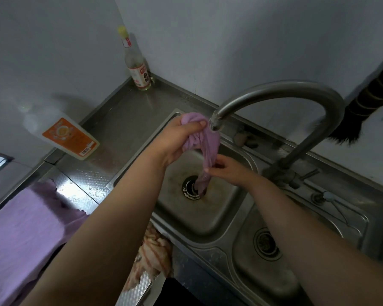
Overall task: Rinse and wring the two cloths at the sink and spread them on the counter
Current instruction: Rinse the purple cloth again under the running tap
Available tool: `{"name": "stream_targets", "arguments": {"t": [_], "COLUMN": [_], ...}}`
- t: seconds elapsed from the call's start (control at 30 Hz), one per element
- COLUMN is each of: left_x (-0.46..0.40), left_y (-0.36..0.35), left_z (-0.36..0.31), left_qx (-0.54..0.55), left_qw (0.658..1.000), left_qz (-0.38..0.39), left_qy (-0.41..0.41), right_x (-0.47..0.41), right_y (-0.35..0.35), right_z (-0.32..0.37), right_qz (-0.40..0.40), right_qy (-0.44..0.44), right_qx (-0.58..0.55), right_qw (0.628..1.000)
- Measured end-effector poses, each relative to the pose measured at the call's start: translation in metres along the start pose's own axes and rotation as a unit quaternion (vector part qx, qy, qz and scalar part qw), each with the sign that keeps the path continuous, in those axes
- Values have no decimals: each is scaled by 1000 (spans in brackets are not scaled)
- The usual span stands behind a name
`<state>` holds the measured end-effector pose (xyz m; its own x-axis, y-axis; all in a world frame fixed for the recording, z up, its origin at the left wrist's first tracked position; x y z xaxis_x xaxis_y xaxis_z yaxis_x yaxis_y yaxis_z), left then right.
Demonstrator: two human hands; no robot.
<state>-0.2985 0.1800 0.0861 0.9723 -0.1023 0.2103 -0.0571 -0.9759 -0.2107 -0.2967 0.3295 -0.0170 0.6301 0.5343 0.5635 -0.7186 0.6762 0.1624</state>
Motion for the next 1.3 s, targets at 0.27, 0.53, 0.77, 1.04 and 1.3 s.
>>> {"name": "stream_targets", "arguments": {"t": [0.27, 0.53, 0.77, 1.04, 1.3], "left_x": [1, -6, -11, -17, -13], "left_y": [27, -17, -21, -28, -26], "left_z": [24, 69, 56, 51, 62], "left_qx": [148, 213, 247, 210, 198], "left_qw": [952, 895, 892, 903, 938], "left_qz": [-255, -360, -363, -358, -191], "left_qy": [78, 156, 106, 109, 209], "right_x": [10, 15, 19, 13, 7], "right_y": [8, -13, -12, -3, 21], "right_z": [-1, 61, 64, 65, 67], "right_qz": [-124, -244, -252, -297, -301], "right_qy": [2, 34, 82, 76, -21], "right_qx": [-268, -2, 53, 84, 88], "right_qw": [955, 969, 963, 948, 949]}}
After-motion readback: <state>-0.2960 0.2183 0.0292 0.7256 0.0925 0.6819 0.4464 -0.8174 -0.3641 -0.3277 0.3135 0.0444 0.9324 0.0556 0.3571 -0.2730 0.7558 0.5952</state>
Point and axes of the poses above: each hand's wrist, its own x-axis away from the middle knuckle, its own y-axis out of the back of the hand, z = x × y, the point moved 4 cm from there along -x, towards the middle knuckle, and after that the axes turned 6 degrees about -y, right-handed, at the moved point
